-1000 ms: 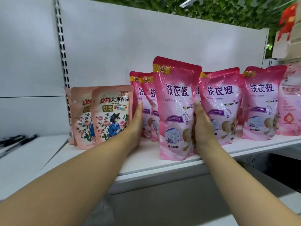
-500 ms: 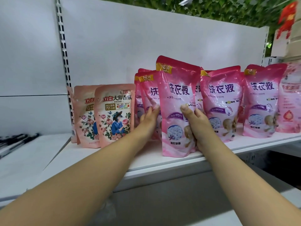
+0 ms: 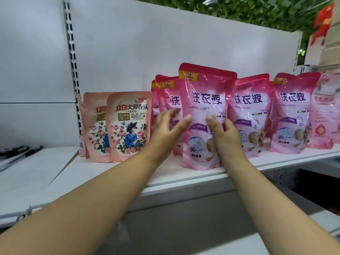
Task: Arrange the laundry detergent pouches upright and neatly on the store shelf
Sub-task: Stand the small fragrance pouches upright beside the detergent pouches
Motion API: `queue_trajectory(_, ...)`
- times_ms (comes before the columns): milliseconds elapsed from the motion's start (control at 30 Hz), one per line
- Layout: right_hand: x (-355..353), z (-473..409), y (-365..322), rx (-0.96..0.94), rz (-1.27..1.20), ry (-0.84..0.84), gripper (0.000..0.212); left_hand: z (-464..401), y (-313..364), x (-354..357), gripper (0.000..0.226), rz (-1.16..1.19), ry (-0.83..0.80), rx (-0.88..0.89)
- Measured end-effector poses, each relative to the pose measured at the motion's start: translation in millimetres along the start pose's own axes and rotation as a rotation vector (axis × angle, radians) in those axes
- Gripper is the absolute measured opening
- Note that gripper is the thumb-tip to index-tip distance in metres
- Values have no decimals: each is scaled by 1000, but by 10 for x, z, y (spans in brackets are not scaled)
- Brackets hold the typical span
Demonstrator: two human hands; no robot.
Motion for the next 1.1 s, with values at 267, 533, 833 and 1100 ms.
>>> queue_trajectory(267, -9, 9, -79, 92, 113, -96, 51, 0, -133, 91, 82, -211, -252, -149)
queue_trajectory(533, -105, 123, -143, 84, 307, -116, 62, 63, -48, 15, 42, -484, -272, -131)
queue_trajectory(833, 208, 451, -791, -464, 427, -2, 29, 528, 381, -835, 21, -570, 219, 191)
queue_trajectory(1100, 1276, 256, -681, -61, 263, -333, 70, 353, 155, -1603, 47, -517, 688, 61)
Point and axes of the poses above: each hand's wrist, its own z-axis away from the middle knuckle, its own x-axis out of the palm, y = z × x, the point moved 2 cm from there along -z, towards the middle knuckle, and after that the axes turned 5 degrees about -x, right-handed, at the moved point
